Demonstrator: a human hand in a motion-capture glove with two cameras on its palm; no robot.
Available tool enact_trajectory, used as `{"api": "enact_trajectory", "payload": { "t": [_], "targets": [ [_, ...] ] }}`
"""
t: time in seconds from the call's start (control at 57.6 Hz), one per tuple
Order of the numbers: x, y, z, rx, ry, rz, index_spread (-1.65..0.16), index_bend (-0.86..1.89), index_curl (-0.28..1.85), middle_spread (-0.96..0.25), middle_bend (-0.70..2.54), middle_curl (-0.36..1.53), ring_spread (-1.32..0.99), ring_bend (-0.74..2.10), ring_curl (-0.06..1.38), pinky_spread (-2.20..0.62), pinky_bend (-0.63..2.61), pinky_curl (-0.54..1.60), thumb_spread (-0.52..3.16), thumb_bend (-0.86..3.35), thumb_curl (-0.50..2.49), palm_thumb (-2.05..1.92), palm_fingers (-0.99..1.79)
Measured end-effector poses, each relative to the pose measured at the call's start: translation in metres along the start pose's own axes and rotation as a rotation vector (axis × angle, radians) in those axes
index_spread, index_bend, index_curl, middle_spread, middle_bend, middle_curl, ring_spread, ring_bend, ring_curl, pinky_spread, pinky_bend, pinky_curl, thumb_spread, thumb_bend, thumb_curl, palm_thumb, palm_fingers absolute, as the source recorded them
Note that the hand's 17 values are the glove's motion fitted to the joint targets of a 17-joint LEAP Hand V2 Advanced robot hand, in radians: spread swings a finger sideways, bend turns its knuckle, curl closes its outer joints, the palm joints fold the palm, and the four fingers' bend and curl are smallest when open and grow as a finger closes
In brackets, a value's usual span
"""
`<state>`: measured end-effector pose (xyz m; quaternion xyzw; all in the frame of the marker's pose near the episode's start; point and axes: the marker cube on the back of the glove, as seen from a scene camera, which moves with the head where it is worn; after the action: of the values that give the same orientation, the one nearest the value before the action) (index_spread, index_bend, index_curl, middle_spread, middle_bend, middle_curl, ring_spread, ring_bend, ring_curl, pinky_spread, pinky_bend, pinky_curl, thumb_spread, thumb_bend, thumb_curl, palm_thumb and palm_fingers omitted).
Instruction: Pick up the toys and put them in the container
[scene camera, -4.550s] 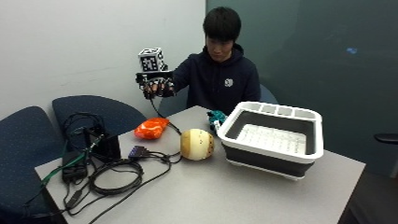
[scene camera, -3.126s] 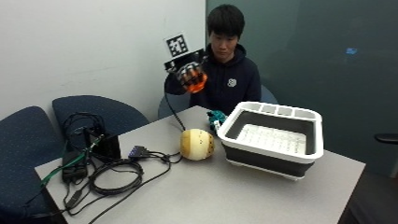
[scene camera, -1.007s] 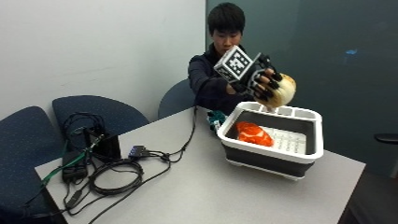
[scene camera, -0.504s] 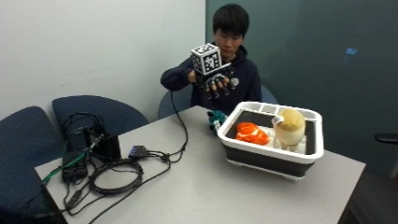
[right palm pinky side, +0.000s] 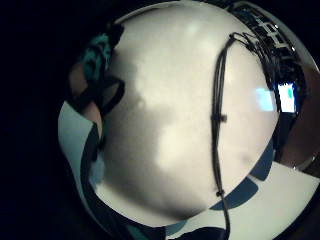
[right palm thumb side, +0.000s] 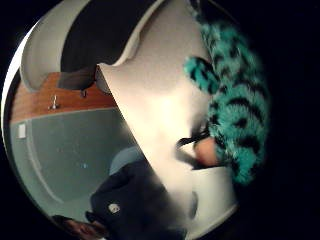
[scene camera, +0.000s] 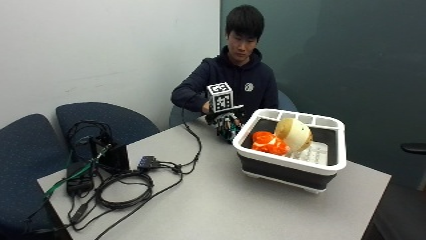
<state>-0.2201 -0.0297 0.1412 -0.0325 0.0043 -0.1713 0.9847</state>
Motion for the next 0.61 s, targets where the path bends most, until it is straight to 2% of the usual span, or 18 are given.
{"api": "enact_trajectory", "payload": {
  "t": [0.087,0.174,0.347,0.486,0.608],
  "targets": [
    [0.005,0.005,-0.026,-0.019,-0.04,-0.004,-0.28,0.18,0.2,-0.02,0.29,0.28,-0.26,1.31,0.7,-0.32,1.6,0.48,1.13,0.25,0.64,0.71,0.61],
    [0.009,-0.002,-0.081,0.024,-0.132,-0.026,-0.3,0.27,0.25,-0.07,0.41,0.34,-0.31,1.33,0.72,-0.34,1.51,0.47,0.98,0.27,0.72,0.79,0.74],
    [-0.012,-0.03,-0.195,0.11,-0.221,-0.029,-0.34,0.47,0.35,-0.14,0.59,0.45,-0.36,1.35,0.74,-0.38,1.37,0.47,0.73,0.29,0.86,0.81,0.85],
    [-0.069,-0.087,-0.245,0.401,-0.396,-0.043,-0.35,0.56,0.44,-0.18,0.66,0.53,-0.38,1.37,0.74,-0.39,1.35,0.49,0.56,0.3,0.95,0.8,0.83],
    [-0.117,-0.154,-0.239,0.529,-0.501,-0.159,-0.37,0.59,0.51,-0.21,0.66,0.59,-0.38,1.41,0.75,-0.4,1.38,0.52,0.43,0.3,1.02,0.77,0.74]
  ]
}}
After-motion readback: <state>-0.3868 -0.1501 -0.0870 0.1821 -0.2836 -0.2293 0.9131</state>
